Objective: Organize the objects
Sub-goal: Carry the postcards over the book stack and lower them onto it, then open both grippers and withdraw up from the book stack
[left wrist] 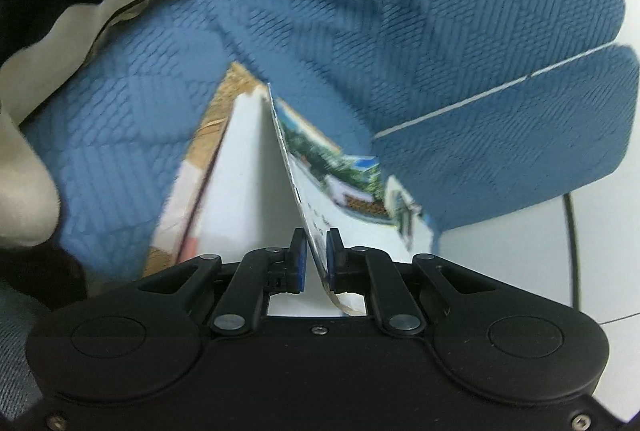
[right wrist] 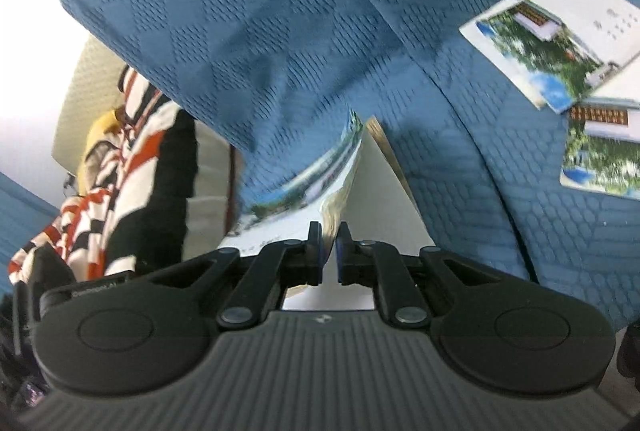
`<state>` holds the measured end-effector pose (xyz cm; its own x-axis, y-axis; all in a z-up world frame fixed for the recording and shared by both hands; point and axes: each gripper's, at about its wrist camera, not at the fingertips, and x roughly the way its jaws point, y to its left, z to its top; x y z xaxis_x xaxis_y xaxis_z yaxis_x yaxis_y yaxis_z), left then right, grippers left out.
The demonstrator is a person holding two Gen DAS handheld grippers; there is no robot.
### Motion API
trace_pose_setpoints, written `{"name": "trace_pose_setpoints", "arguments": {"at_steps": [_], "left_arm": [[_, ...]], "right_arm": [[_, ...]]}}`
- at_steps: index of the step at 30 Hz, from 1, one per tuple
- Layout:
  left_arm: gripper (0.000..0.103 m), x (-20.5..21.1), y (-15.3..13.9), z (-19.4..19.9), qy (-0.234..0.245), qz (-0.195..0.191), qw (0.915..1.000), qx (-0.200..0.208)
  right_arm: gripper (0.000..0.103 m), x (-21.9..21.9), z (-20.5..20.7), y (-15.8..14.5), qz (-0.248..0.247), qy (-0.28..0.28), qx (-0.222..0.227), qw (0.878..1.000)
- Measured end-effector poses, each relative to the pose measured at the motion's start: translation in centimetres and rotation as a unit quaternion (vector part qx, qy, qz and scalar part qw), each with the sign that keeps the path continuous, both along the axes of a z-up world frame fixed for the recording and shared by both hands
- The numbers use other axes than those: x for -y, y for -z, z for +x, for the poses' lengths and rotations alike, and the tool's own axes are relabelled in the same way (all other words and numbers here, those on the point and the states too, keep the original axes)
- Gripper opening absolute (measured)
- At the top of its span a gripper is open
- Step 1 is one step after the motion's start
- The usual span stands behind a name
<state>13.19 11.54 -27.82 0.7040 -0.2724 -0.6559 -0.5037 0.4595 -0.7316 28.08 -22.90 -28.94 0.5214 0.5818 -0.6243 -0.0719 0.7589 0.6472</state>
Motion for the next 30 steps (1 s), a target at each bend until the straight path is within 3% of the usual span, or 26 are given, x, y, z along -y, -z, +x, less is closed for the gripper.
{"name": "trace_pose_setpoints", "arguments": {"at_steps": [8, 15, 18, 19, 20, 24, 26, 30], "left_arm": [[0.008, 1.0, 2.6, -0.9, 0.010, 0.026, 0.9986, -0.045], [0.009, 1.1, 3.4, -0.9, 0.016, 0.033, 0.9977, -0.058], [0.017, 1.1, 2.9, -0.9, 0.018, 0.036, 0.9977, -0.054], [0.027, 1.2, 2.7, -0.9, 0.021, 0.039, 0.9976, -0.054], [0.043, 1.3, 2.3, -0.9, 0.025, 0.043, 0.9973, -0.053], [0.055, 1.6, 0.4, -1.2, 0.027, 0.074, 0.9964, -0.033], [0.060, 1.8, -0.7, -1.3, 0.029, 0.082, 0.9959, -0.023], [0.067, 2.3, -3.6, -1.5, 0.032, 0.109, 0.9935, 0.000]], "right_arm": [[0.009, 0.0, -1.2, 3.4, -0.034, 0.003, -0.022, 0.999], [0.010, -0.3, -1.3, 5.1, -0.048, -0.005, -0.031, 0.998], [0.011, -0.3, -1.2, 4.9, -0.045, -0.007, -0.033, 0.998], [0.011, -0.3, -1.2, 4.8, -0.043, -0.008, -0.034, 0.998], [0.014, -0.2, -1.1, 4.7, -0.042, -0.009, -0.035, 0.998], [0.035, -0.2, -0.9, 3.9, -0.054, -0.012, -0.034, 0.998], [0.065, -0.1, -1.1, 3.3, -0.055, -0.017, -0.023, 0.998], [0.070, 0.2, -1.5, 1.5, -0.051, -0.020, 0.003, 0.998]]}}
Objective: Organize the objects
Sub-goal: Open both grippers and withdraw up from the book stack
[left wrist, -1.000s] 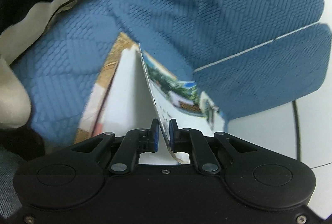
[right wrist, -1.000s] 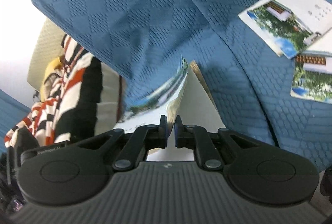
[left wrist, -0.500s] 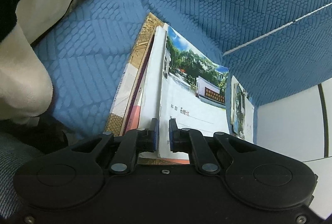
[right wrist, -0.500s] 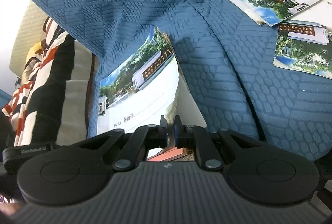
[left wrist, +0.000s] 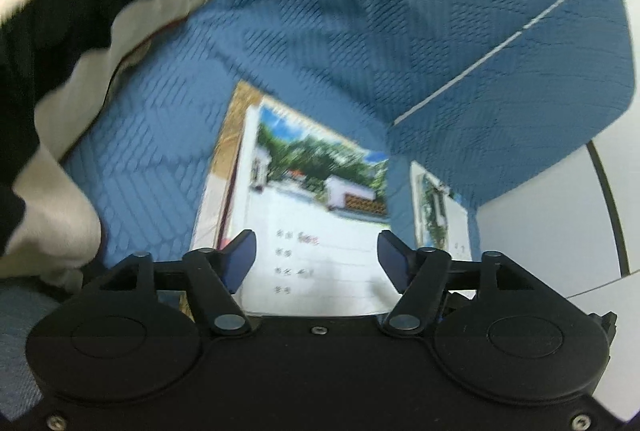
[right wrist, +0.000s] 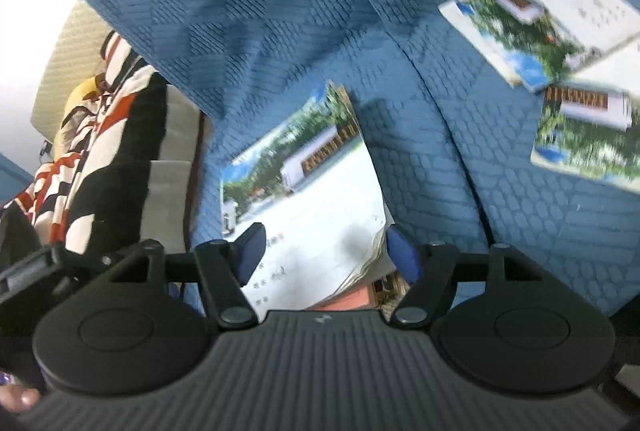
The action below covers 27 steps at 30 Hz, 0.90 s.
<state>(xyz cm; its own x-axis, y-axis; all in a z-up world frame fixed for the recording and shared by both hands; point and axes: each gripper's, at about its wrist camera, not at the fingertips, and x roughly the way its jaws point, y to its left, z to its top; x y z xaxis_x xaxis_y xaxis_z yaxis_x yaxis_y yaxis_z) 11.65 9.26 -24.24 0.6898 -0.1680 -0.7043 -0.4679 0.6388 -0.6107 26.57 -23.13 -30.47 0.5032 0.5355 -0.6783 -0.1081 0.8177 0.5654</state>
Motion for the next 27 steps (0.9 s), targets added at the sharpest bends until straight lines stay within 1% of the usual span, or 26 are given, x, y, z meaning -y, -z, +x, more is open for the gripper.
{"name": "trace_pose_setpoints", "arguments": {"at_steps": [3, 4, 8, 12, 14, 18, 20, 21, 23, 27], "left_arm": [[0.071, 0.7, -2.3, -0.2, 0.008, 0.023, 0.9995, 0.019], [0.074, 1.0, -3.0, -0.2, 0.012, 0.031, 0.9992, 0.023], [0.080, 2.6, -5.8, -0.2, 0.029, 0.058, 0.9969, 0.045], [0.083, 4.5, -8.3, -0.3, 0.051, 0.084, 0.9932, 0.062], [0.088, 5.4, -9.4, -0.5, 0.057, 0.093, 0.9914, 0.071], [0.091, 7.2, -11.5, -1.1, 0.066, 0.107, 0.9879, 0.092], [0.093, 8.1, -12.4, -1.6, 0.072, 0.109, 0.9862, 0.102], [0.095, 8.6, -12.8, -1.9, 0.075, 0.107, 0.9853, 0.111], [0.100, 9.6, -13.5, -2.4, 0.077, 0.104, 0.9839, 0.123], [0.102, 11.4, -14.6, -3.1, 0.086, 0.102, 0.9810, 0.141]], "right_arm": [[0.070, 0.4, -0.6, -2.0, -0.011, 0.004, 0.033, 0.999], [0.070, 0.5, -0.7, -2.7, -0.011, 0.002, 0.041, 0.999], [0.070, 1.5, -1.6, -5.7, -0.010, -0.004, 0.075, 0.997], [0.070, 2.5, -2.8, -8.7, -0.017, -0.015, 0.115, 0.993], [0.070, 3.1, -3.7, -10.2, -0.024, -0.018, 0.139, 0.990], [0.073, 4.4, -5.4, -12.7, -0.038, -0.021, 0.181, 0.982], [0.083, 5.2, -6.1, -13.7, -0.045, -0.020, 0.199, 0.979], [0.085, 5.6, -6.6, -14.2, -0.048, -0.021, 0.206, 0.977], [0.087, 6.5, -7.3, -14.9, -0.057, -0.016, 0.214, 0.975], [0.087, 8.5, -8.6, -15.7, -0.073, -0.008, 0.219, 0.973]]}}
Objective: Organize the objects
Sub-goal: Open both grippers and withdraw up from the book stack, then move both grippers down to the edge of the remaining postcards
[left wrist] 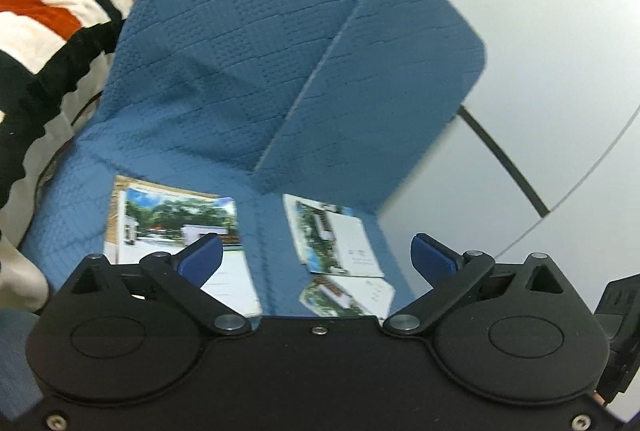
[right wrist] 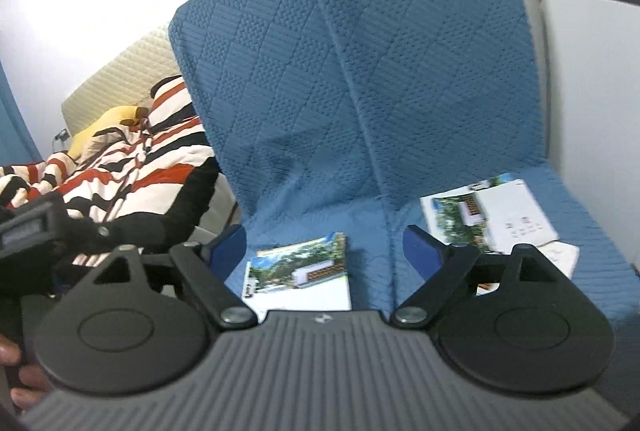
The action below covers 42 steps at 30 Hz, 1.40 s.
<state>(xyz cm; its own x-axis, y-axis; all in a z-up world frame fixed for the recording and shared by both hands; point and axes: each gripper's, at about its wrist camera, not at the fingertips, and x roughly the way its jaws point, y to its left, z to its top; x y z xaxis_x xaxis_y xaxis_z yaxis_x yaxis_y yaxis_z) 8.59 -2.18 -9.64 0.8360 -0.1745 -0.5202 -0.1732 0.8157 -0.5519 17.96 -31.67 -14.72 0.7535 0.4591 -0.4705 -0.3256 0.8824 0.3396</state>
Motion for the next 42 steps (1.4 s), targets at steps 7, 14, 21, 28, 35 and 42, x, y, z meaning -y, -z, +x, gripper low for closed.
{"name": "trace_pose_setpoints", "arguments": {"at_steps": [7, 14, 21, 28, 35, 42], "left_arm": [[0.102, 4.2, -0.6, -0.1, 0.018, 0.014, 0.9998, 0.000], [0.102, 8.5, 0.6, 0.2, 0.034, 0.022, 0.9990, -0.016], [0.102, 12.5, 2.5, 0.8, 0.059, 0.037, 0.9968, -0.039], [0.102, 14.8, 4.0, 1.5, 0.067, 0.042, 0.9953, -0.056], [0.102, 16.2, 5.4, 2.1, 0.069, 0.051, 0.9940, -0.067], [0.102, 16.9, 7.7, 4.2, 0.060, 0.061, 0.9933, -0.078]], "right_arm": [[0.087, 3.3, -3.0, -0.9, -0.010, 0.015, 0.009, 1.000], [0.087, 6.2, -5.2, -0.1, -0.027, 0.034, 0.002, 0.999], [0.087, 8.6, -6.0, 1.4, -0.042, 0.053, -0.013, 0.998], [0.087, 10.8, -6.3, 2.7, -0.046, 0.066, -0.031, 0.996], [0.087, 12.7, -6.2, 3.7, -0.060, 0.080, -0.034, 0.994], [0.087, 13.6, -4.2, 7.0, -0.067, 0.090, -0.047, 0.993]]}}
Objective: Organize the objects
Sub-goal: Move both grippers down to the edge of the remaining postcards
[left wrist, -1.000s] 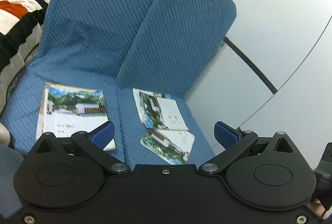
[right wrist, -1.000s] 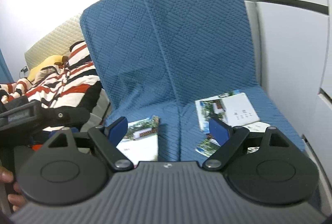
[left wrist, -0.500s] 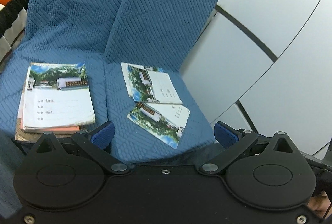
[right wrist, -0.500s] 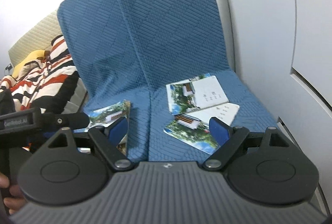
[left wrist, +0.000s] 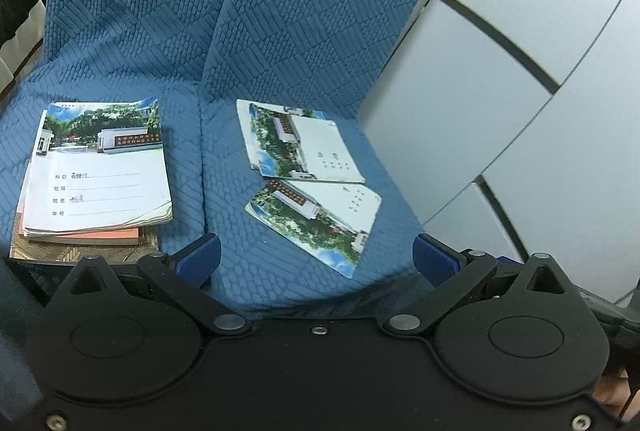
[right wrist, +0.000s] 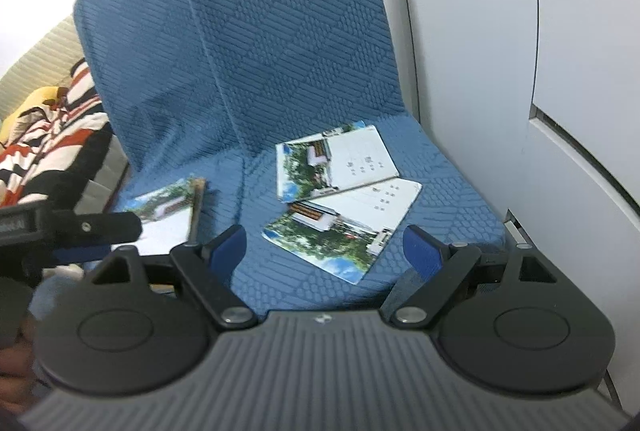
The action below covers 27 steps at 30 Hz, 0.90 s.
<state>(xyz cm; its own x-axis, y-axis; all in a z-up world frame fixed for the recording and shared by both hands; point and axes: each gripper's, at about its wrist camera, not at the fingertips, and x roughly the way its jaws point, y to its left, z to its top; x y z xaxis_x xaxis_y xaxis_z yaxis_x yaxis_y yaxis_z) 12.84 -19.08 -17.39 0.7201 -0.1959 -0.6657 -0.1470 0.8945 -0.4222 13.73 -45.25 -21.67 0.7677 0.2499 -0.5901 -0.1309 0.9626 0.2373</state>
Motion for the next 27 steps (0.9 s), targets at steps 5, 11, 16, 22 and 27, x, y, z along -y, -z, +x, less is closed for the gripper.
{"name": "trace_pose_setpoints", "arguments": {"at_steps": [5, 11, 16, 22, 27], "left_arm": [[0.102, 0.3, 2.1, 2.4, 0.000, 0.006, 0.9999, -0.011], [0.102, 0.0, 4.9, 5.7, -0.015, 0.000, 0.9994, -0.032], [0.102, -0.3, 6.8, 8.3, -0.026, -0.002, 0.9987, -0.044], [0.102, -0.4, 8.8, 11.4, -0.032, 0.005, 0.9979, -0.056], [0.102, -0.6, 11.0, 14.0, -0.033, 0.006, 0.9973, -0.065]], "right_arm": [[0.087, 0.6, 2.1, 2.5, 0.001, 0.017, -0.002, 1.000], [0.087, 1.7, 5.5, 5.3, 0.002, 0.042, -0.006, 0.999], [0.087, 2.4, 8.3, 6.6, 0.000, 0.053, 0.003, 0.999], [0.087, 2.9, 12.0, 8.7, 0.013, 0.053, -0.016, 0.998], [0.087, 3.3, 15.4, 10.8, 0.043, 0.041, -0.036, 0.998]]}}
